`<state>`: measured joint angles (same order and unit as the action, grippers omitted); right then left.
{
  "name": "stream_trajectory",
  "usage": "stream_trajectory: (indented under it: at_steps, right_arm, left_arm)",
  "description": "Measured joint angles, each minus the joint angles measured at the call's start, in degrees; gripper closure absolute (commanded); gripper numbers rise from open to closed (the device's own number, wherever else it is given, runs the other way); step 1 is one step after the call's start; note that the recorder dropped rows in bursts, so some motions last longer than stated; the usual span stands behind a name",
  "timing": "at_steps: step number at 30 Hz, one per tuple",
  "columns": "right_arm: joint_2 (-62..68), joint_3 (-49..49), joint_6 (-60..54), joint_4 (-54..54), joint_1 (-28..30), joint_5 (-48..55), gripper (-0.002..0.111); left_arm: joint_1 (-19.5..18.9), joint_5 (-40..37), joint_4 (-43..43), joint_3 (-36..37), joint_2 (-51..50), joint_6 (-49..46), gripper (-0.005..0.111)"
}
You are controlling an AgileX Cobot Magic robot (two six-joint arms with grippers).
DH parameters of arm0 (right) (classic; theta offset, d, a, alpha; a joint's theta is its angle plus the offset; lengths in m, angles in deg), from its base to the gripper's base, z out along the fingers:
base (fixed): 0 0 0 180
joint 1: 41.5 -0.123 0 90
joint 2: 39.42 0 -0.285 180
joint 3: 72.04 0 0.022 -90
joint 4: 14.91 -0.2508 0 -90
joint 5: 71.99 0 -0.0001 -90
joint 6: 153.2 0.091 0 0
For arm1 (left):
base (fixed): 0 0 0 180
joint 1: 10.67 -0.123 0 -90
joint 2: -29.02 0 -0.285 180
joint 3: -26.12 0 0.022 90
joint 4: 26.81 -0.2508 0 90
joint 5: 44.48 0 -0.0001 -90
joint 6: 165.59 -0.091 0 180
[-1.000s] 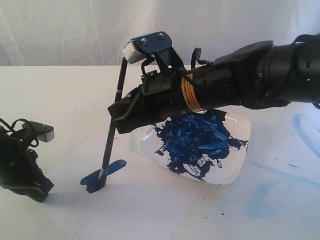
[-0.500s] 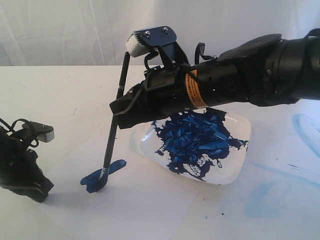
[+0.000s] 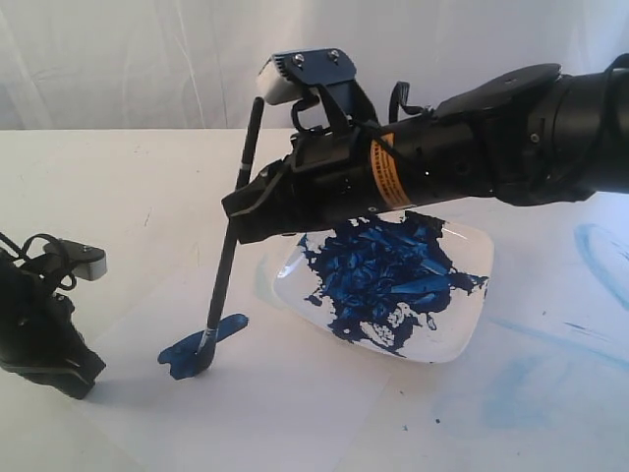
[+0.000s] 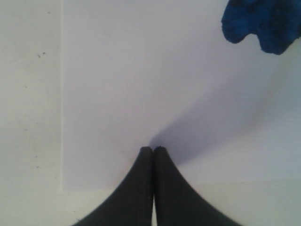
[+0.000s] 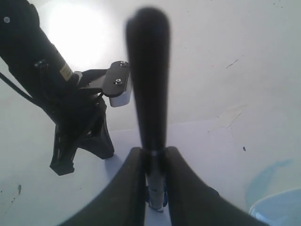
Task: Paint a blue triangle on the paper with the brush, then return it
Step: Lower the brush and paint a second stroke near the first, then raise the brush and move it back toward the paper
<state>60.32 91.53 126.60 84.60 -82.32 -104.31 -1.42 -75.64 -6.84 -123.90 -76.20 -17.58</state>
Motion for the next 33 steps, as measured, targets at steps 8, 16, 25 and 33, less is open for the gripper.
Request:
stream_trajectory:
  at_steps: [8,16,25,33]
  right_arm:
    - [-2.2,0.0,0.6,0.1,0.6,0.0,0.108]
    - [-11.1,0.0,17.5,0.7,-3.8,31.7,0.108]
    - [-11.7,-4.7,17.0,-15.1,-27.7,77.9,0.108]
    - [-9.1,-4.7,18.4,-7.6,-30.0,60.3,0.108]
  left_arm:
    - [0.0,0.0,0.0,0.0,0.0,0.0,0.107]
    - [0.0,-0.1,0.0,0.0,0.0,0.0,0.107]
    - [0.0,-0.3,0.0,0.0,0.0,0.0,0.107]
    - [0.0,-0.5,0.0,0.0,0.0,0.0,0.107]
